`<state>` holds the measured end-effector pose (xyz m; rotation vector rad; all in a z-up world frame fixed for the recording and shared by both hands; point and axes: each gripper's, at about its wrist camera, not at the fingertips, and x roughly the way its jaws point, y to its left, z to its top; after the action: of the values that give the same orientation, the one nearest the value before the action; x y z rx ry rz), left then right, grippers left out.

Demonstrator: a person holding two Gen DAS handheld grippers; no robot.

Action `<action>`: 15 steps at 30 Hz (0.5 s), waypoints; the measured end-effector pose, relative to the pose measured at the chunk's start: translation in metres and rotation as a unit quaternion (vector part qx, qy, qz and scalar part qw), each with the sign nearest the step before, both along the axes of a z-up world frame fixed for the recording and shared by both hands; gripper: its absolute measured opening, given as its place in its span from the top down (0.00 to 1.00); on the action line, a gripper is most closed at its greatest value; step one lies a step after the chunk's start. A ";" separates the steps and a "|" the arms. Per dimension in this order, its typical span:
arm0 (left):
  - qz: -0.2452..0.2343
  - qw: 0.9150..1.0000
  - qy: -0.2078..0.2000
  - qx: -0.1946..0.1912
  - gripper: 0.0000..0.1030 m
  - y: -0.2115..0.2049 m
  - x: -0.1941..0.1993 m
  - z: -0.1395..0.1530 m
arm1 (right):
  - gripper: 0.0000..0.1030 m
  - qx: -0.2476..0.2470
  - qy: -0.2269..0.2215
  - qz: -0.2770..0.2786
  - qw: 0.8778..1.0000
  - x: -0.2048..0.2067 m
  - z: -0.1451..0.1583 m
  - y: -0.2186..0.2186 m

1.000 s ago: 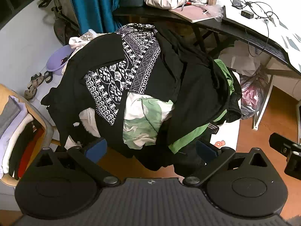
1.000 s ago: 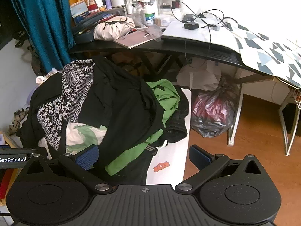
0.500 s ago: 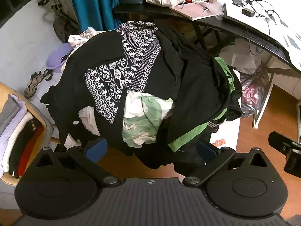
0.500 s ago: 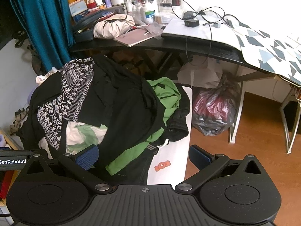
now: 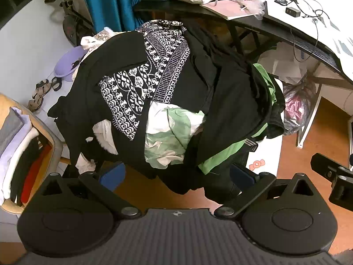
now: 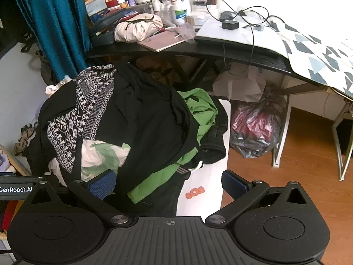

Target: Fold clothes

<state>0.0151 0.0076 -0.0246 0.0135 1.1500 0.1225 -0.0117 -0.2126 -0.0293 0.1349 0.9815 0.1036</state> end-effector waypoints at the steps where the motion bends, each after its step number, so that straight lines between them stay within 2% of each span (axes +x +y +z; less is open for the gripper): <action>1: 0.000 1.000 0.000 0.000 0.00 0.000 0.000 0.000 | 0.01 0.000 0.000 0.001 1.000 0.000 0.000 0.000; 15: 0.002 1.000 0.005 0.002 0.00 -0.002 0.002 -0.001 | 0.01 0.006 0.004 -0.005 1.000 0.003 -0.002 -0.003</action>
<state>0.0174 0.0058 -0.0256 0.0145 1.1599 0.1287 -0.0089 -0.2156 -0.0317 0.1511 0.9876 0.0992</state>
